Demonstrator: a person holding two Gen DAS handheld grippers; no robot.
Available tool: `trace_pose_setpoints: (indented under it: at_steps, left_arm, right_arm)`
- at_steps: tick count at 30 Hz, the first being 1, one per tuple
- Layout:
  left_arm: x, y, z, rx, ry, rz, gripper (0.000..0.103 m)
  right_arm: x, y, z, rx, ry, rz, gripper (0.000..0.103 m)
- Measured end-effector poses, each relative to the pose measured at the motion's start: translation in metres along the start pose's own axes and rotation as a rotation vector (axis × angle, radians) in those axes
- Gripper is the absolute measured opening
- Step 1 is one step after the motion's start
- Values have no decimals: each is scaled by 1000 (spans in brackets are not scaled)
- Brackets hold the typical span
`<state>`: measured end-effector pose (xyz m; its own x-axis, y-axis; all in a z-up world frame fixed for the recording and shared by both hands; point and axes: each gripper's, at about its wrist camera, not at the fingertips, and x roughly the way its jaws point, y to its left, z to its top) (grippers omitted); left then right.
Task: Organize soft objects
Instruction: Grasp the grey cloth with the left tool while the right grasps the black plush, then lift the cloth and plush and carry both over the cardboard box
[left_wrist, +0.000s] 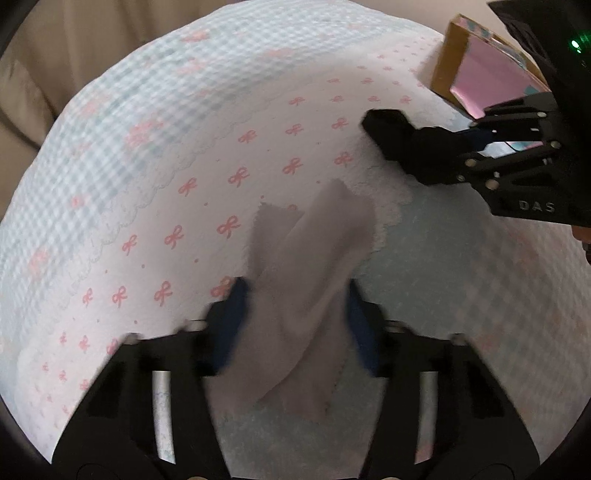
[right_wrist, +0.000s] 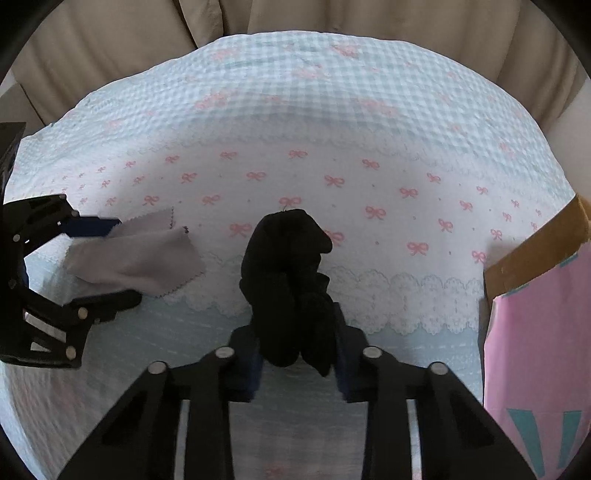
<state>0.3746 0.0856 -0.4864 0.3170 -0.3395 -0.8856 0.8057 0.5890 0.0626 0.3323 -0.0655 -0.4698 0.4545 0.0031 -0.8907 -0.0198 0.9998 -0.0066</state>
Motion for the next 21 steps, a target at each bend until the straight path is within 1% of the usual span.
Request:
trace_pose_setpoints:
  at_steps: [1,2,4,6,9,14,18,21]
  left_arm:
    - [-1,-1,-1,2,0,-4,22]
    - [-2,-2,-1,3,0,-1,20]
    - [-4,-1,-1,-2,1,8,11]
    - [-7,3,0,-28,2,8,8]
    - [-16,9,-3,-76,-6,3,7]
    - [-41,9,-3,-99,-18,19,7]
    - [-74,6,2,-127,-35,27,7]
    - [-103,2,14,-145,-63,33,7]
  right_arm:
    - [0,1,1,-1,-3,-1,23]
    - [-1,1,1,-1,-5,0,22]
    - [-2,2,2,5,-12,6,20]
    - [-5,3,2,19,-18,14,20]
    - [-12,1,5,43,-28,24,20]
    - [-32,3,8,68,-43,40,20]
    - [-60,6,14,77,-66,46,20]
    - [-88,7,20,86,-91,51,20]
